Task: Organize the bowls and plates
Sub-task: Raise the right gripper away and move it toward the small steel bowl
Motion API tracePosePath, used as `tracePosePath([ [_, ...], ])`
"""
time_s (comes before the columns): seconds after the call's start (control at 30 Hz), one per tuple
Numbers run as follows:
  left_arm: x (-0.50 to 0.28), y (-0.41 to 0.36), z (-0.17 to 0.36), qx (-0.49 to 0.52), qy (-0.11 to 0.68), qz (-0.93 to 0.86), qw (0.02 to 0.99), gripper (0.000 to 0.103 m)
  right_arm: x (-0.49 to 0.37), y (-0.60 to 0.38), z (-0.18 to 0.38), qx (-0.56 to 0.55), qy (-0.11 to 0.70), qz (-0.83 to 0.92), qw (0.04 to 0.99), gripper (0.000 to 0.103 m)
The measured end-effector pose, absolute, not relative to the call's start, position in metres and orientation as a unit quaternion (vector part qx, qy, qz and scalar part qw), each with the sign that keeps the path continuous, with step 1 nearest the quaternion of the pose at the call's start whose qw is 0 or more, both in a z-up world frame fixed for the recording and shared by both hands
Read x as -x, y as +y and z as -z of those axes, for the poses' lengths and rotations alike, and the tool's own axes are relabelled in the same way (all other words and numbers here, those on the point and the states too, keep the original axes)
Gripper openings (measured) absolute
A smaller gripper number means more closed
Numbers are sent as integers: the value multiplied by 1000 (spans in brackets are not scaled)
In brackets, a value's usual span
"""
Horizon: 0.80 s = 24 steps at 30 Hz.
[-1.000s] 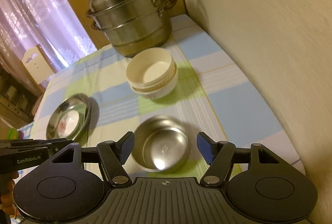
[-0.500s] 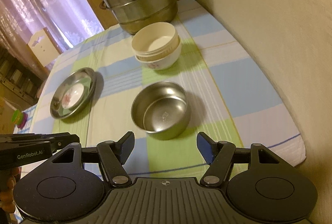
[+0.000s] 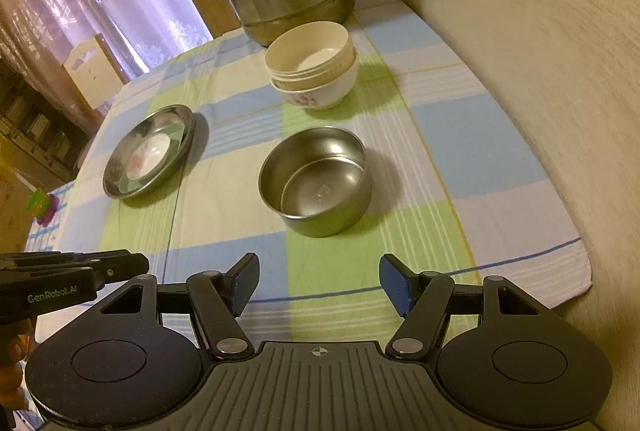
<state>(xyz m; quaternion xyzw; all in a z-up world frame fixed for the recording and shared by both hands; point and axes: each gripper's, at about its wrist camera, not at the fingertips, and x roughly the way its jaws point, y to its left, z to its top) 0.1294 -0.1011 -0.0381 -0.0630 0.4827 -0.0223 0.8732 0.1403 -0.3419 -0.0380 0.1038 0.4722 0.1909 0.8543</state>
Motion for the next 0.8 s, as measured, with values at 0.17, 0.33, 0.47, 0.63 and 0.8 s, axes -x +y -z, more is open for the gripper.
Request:
tracePosePath([
  [0.17, -121, -103, 40, 64, 485, 17, 872, 16, -135, -340, 41, -100, 477, -197, 851, 66],
  [0.33, -118, -104, 43, 62, 491, 15, 869, 16, -133, -338, 45, -96, 484, -199, 847, 66],
  [0.47, -120, -104, 45, 56, 497, 14, 866, 16, -135, -335, 49, -95, 490, -197, 844, 66],
  [0.63, -127, -100, 49, 49, 503, 15, 863, 16, -140, -331, 55, -95, 499, -192, 840, 66],
  [0.8, -138, -97, 53, 45, 508, 25, 860, 16, -148, -328, 58, -93, 503, -179, 841, 66],
])
